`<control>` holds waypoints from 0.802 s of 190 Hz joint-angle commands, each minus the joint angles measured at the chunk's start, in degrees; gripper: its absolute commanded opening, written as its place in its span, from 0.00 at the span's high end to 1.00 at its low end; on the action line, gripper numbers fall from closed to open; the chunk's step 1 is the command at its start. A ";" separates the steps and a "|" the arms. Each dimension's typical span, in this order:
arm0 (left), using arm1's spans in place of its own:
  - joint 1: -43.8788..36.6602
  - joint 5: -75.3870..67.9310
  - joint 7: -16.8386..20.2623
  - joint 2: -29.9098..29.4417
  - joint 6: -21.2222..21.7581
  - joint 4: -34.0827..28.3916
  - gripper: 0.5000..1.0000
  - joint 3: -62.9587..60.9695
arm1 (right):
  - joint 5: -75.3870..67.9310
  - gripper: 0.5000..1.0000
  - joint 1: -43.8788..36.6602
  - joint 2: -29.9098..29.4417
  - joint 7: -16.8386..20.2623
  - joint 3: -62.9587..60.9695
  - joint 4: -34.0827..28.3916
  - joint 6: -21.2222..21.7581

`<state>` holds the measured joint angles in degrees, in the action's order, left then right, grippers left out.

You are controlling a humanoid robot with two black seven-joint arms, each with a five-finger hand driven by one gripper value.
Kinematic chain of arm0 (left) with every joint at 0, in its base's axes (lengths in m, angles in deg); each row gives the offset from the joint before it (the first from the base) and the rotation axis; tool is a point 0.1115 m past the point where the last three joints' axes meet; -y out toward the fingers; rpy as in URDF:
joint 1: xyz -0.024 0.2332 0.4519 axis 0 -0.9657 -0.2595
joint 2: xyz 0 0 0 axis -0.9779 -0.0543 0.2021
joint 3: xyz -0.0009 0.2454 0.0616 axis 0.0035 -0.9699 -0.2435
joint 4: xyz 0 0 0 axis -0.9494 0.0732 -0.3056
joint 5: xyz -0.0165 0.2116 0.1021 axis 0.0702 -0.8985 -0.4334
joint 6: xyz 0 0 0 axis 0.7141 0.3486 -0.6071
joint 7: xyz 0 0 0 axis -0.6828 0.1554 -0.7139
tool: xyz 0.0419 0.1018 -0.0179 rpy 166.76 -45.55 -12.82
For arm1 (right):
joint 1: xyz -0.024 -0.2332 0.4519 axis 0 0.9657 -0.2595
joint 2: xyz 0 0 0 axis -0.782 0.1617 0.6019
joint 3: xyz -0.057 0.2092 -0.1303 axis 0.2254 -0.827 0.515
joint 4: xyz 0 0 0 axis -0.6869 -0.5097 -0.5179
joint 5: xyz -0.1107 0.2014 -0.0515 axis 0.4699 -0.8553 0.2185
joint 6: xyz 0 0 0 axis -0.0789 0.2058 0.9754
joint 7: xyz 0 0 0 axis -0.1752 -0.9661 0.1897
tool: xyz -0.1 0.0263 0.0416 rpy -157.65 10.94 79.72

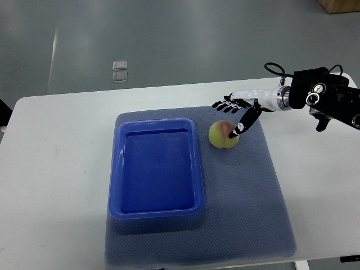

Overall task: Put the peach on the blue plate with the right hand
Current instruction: 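Close the right hand fingers around the peach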

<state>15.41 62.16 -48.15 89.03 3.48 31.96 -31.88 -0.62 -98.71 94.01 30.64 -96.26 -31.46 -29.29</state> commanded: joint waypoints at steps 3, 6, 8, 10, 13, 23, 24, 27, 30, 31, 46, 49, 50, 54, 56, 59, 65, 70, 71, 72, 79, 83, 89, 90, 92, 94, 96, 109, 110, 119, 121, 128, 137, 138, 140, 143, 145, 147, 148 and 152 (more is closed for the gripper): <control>0.01 0.01 0.01 0.00 0.01 -0.01 0.00 0.00 | 0.74 0.14 1.19 -0.51 -0.14 0.06 -0.02 -2.78; 0.01 0.01 0.01 0.00 0.01 -0.01 0.00 0.00 | 0.74 0.14 1.19 -0.51 -0.14 0.06 -0.02 -2.78; 0.01 0.01 0.01 0.00 0.01 -0.01 0.00 0.00 | 0.74 0.14 1.19 -0.51 -0.14 0.06 -0.02 -2.78; -0.08 0.01 0.01 0.00 0.01 -0.01 0.00 0.00 | 0.74 0.14 1.45 -0.69 -0.22 0.06 0.06 -3.48; 0.01 0.01 0.01 0.00 0.01 -0.01 0.00 0.00 | 0.74 0.14 1.71 -0.69 -0.22 0.06 0.06 -3.66; -0.08 0.01 0.01 0.00 0.01 -0.01 0.00 0.00 | 0.74 0.14 2.33 -0.78 -0.31 0.06 0.06 -3.83; 0.01 0.01 0.01 0.00 0.01 -0.01 0.00 0.00 | 0.74 0.14 2.42 -0.78 -0.40 0.06 0.06 -3.83; 0.01 0.01 0.01 0.00 0.01 -0.01 0.00 0.00 | 0.74 0.14 2.50 -0.78 -0.40 0.06 0.06 -3.92; -0.08 0.01 0.01 0.00 0.01 -0.01 0.00 0.00 | 0.74 0.14 2.59 -0.78 -0.40 0.06 0.06 -3.92; -0.08 0.01 0.01 0.00 0.01 -0.01 0.00 0.00 | 0.74 0.14 2.59 -0.78 -0.40 0.06 0.06 -3.92; 0.01 0.10 0.01 0.00 0.01 -0.01 0.00 0.00 | 0.74 0.14 2.94 -0.87 -0.49 0.06 0.06 -4.01; 0.01 0.01 0.01 0.00 0.01 -0.01 0.00 0.00 | 0.74 0.14 3.03 -0.87 -0.49 -0.02 0.06 -4.10; 0.01 0.01 0.01 0.00 0.01 -0.01 0.00 0.00 | 0.74 0.14 3.03 -0.87 -0.49 -0.02 0.06 -4.10; 0.01 0.01 0.01 0.00 0.01 -0.01 0.00 0.00 | 0.74 0.14 3.12 -0.87 -0.49 -0.02 0.06 -4.10; 0.01 0.01 0.01 0.00 0.01 -0.01 0.00 0.00 | 0.74 0.14 3.12 -0.87 -0.49 -0.02 0.06 -4.10; 0.01 0.01 0.01 0.00 0.01 -0.01 0.00 0.00 | 0.74 0.14 3.12 -0.87 -0.49 -0.02 0.06 -4.10; 0.01 0.01 0.01 0.00 0.01 -0.01 0.00 0.00 | 0.74 0.15 3.47 -0.95 -1.19 -0.02 0.06 -4.10; 0.01 0.10 0.01 0.00 0.01 -0.01 0.00 0.00 | 0.74 0.15 3.65 -1.04 -1.54 -0.02 0.06 -4.10; 0.01 0.10 0.01 0.00 0.01 -0.01 0.00 0.00 | 0.74 0.15 3.65 -1.04 -1.54 -0.02 0.06 -4.10; 0.01 0.01 0.01 0.00 0.01 -0.01 0.00 0.00 | 0.74 0.15 3.65 -1.04 -1.63 -0.02 0.06 -4.10; 0.01 0.01 0.01 0.00 0.01 -0.10 0.00 0.00 | 0.74 0.15 3.74 -1.04 -1.63 -0.02 0.06 -4.18; 0.01 0.01 0.01 0.00 0.01 -0.10 0.00 0.00 | 0.74 0.15 3.74 -1.04 -1.63 -0.02 0.06 -4.18; 0.01 0.01 0.01 0.00 0.01 -0.10 0.00 0.00 | 0.74 0.15 4.17 -1.13 -1.81 -0.02 0.06 -4.97; 0.01 0.01 0.01 0.00 0.01 -0.10 0.00 0.00 | 0.74 0.15 4.17 -1.13 -1.81 -0.02 0.06 -4.98; 0.01 0.10 0.01 0.00 0.01 -0.10 0.00 0.00 | 0.74 0.15 4.26 -1.22 -1.81 -0.02 0.06 -5.06; 0.01 0.10 0.01 0.00 0.01 -0.10 0.00 0.00 | 0.74 0.15 4.35 -1.22 -1.81 -0.02 0.06 -5.24; 0.01 0.10 0.01 0.00 0.01 -0.10 0.00 0.00 | 0.74 0.16 4.44 -1.22 -1.81 -0.02 0.06 -5.33; -0.08 0.01 0.01 0.00 0.01 -0.10 0.00 0.00 | 0.74 0.17 4.79 -1.57 -1.98 -0.02 0.06 -5.85; -0.08 0.01 0.01 0.00 0.01 -0.10 0.00 0.00 | 0.74 0.17 4.79 -1.57 -1.98 -0.02 0.06 -5.85; 0.01 0.10 0.01 0.00 0.01 -0.18 0.00 0.00 | 0.74 0.18 4.97 -1.57 -2.42 -0.02 0.06 -5.94; 0.01 0.10 0.01 0.00 0.01 -0.18 0.00 0.00 | 0.74 0.18 5.05 -1.57 -2.51 -0.02 0.06 -5.94; 0.01 0.01 0.01 0.00 0.01 -0.10 0.00 0.00 | 0.74 0.20 5.32 -1.57 -2.51 -0.02 0.06 -5.94; 0.01 0.01 0.01 0.00 0.01 -0.18 0.00 0.00 | 0.74 0.22 5.49 -1.57 -2.60 -0.02 0.06 -6.03; 0.01 0.10 0.01 0.00 0.01 -0.18 0.00 0.00 | 0.74 0.23 5.49 -1.57 -2.60 -0.02 0.06 -6.03; 0.01 0.10 0.01 0.00 0.01 -0.18 0.00 0.09 | 0.74 0.23 5.49 -1.57 -2.60 -0.02 0.06 -6.03; -0.08 0.10 0.01 0.00 0.01 -0.18 0.00 0.00 | 0.74 0.23 5.49 -1.66 -2.60 -0.02 0.06 -6.03; 0.01 0.10 0.01 0.00 0.01 -0.18 0.00 0.09 | 0.74 0.25 5.49 -1.57 -2.60 -0.02 0.06 -6.03; 0.01 0.10 0.01 0.00 0.01 -0.18 0.00 0.00 | 0.74 0.26 5.58 -1.66 -2.60 -0.02 0.06 -6.03; 0.01 0.10 0.01 0.00 0.01 -0.18 0.00 0.09 | 0.74 0.26 5.58 -1.66 -2.60 -0.02 0.06 -6.12; 0.01 0.10 0.01 0.00 0.01 -0.18 0.00 0.09 | 0.74 0.27 5.67 -1.66 -2.60 -0.02 0.06 -6.29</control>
<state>15.40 62.24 -48.13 89.03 3.48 31.79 -31.88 0.11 -93.38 92.43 28.12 -96.29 -31.39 -35.26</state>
